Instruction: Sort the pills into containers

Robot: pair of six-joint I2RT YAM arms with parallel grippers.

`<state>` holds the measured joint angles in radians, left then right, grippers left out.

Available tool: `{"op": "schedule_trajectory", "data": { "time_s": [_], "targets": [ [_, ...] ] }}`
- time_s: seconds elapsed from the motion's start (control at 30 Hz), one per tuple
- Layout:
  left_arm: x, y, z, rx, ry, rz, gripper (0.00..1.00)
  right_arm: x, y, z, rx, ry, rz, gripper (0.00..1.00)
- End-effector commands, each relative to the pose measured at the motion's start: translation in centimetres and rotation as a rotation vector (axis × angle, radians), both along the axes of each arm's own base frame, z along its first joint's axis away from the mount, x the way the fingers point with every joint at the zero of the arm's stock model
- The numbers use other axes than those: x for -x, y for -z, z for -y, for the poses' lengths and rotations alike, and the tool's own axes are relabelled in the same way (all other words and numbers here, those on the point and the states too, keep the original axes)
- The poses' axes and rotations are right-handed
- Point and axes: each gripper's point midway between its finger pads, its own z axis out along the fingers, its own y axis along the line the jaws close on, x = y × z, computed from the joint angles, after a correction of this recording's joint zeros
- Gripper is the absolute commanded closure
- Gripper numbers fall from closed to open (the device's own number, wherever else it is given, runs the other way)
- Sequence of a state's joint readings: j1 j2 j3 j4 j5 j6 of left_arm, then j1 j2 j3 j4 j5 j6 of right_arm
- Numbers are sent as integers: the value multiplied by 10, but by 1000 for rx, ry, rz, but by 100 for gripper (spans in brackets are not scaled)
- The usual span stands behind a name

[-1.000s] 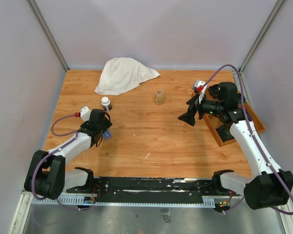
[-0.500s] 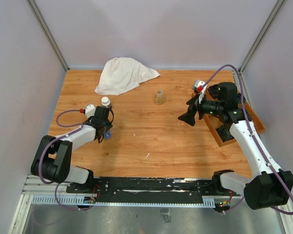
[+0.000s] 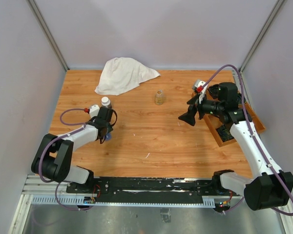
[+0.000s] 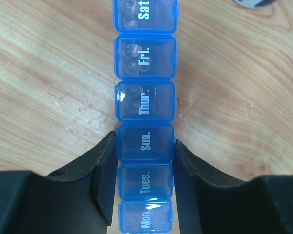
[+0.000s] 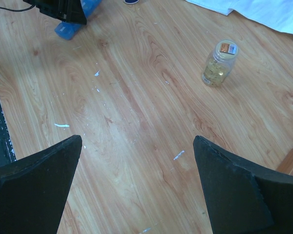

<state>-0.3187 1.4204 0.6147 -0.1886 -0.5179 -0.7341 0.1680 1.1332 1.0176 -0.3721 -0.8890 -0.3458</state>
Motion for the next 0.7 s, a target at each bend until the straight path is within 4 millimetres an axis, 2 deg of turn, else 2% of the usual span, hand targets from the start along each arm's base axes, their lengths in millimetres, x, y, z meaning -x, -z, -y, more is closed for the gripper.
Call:
{"op": "schedule_trajectory", "data": {
  "time_s": [0.0,0.1,0.23,0.5,0.67],
  "targets": [
    [6,-3,13,44,60,15,63,9,-3,-7,8,-37,33,2],
    [11,-5,27,68,113,18,65,9,-4,-7,10,-35,41,2],
    [19,-9,60,99,251,23,66,10,-5,-6,12,-34,49,2],
    [41,-1,152,150,758,15,66,9,-8,0,43,-11,90,2],
    [50,-12,214,104,1116,106,68,6,-9,9,83,29,132,2]
  ]
}}
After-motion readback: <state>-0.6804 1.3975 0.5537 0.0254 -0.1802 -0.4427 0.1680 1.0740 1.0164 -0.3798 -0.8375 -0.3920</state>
